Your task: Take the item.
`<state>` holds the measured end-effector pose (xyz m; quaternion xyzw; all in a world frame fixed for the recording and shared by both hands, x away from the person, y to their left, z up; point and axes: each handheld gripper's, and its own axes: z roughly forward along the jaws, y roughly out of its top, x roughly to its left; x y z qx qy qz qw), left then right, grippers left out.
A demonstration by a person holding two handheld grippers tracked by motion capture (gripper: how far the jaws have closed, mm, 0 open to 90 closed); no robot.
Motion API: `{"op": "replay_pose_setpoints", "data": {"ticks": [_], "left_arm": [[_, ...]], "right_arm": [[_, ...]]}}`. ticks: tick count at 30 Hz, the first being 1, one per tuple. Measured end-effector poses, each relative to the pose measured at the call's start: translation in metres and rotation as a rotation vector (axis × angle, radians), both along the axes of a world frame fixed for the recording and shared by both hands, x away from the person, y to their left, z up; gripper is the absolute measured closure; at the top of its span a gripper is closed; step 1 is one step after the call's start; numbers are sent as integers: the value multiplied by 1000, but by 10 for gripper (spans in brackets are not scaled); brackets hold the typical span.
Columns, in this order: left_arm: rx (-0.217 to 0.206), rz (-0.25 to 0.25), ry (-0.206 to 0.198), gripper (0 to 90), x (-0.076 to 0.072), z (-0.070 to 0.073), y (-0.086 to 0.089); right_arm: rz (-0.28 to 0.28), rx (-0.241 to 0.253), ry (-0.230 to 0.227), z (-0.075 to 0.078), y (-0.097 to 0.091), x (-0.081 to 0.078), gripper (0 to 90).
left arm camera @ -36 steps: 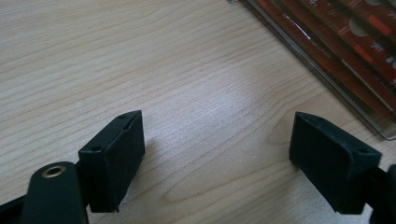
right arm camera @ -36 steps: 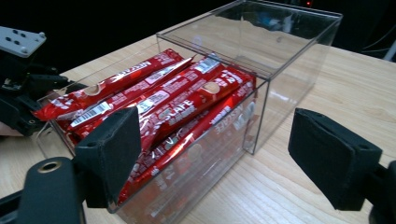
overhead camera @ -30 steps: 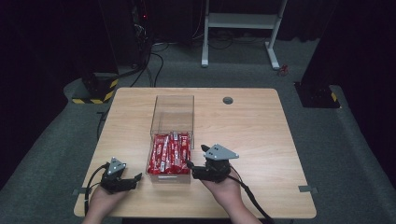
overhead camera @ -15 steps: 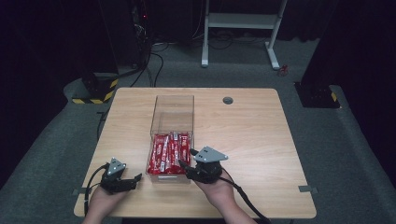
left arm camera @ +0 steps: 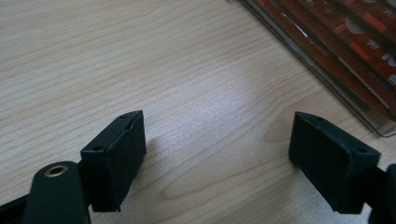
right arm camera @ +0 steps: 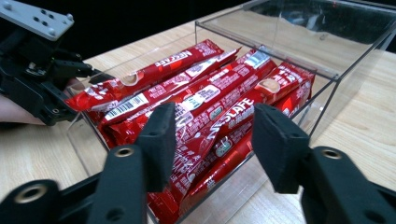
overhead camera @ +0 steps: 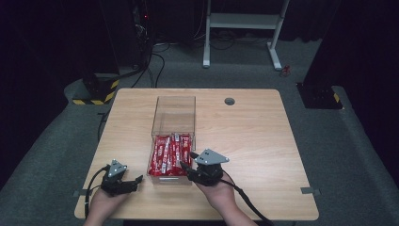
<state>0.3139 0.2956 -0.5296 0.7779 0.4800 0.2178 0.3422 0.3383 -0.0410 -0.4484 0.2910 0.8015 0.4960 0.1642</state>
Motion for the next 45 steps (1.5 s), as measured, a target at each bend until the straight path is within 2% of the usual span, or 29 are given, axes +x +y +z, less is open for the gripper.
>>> {"op": "replay_pose_setpoints", "data": {"ticks": [1, 4, 7, 8, 10, 13, 26, 31, 32, 45], "left_arm": [[-1, 0, 0, 192, 0, 0, 0], [-8, 1, 4, 192, 0, 0, 0], [-8, 1, 4, 192, 0, 0, 0], [-8, 1, 4, 192, 0, 0, 0], [-8, 1, 3, 192, 0, 0, 0], [-6, 0, 3, 192, 0, 0, 0], [-9, -2, 7, 190, 1, 0, -1], [-9, -2, 7, 190, 1, 0, -1], [-9, -2, 7, 190, 1, 0, -1], [4, -7, 1, 191, 0, 0, 0]], "right_arm": [[0, 0, 0, 0, 0, 0, 524], [0, -9, 5, -2, 5, 3, 627], [-7, -11, 9, -3, 6, 5, 680], [-13, -5, 23, -4, 5, 6, 739], [-13, 1, 33, -4, 5, 6, 761], [-6, 11, 41, -2, 4, 6, 893], [-23, 19, -3, 8, 1, -3, 900], [-21, 30, -29, 15, -2, -6, 900], [-20, 34, -46, 18, -3, -8, 900], [-15, 34, -66, 23, -6, -12, 900]]}}
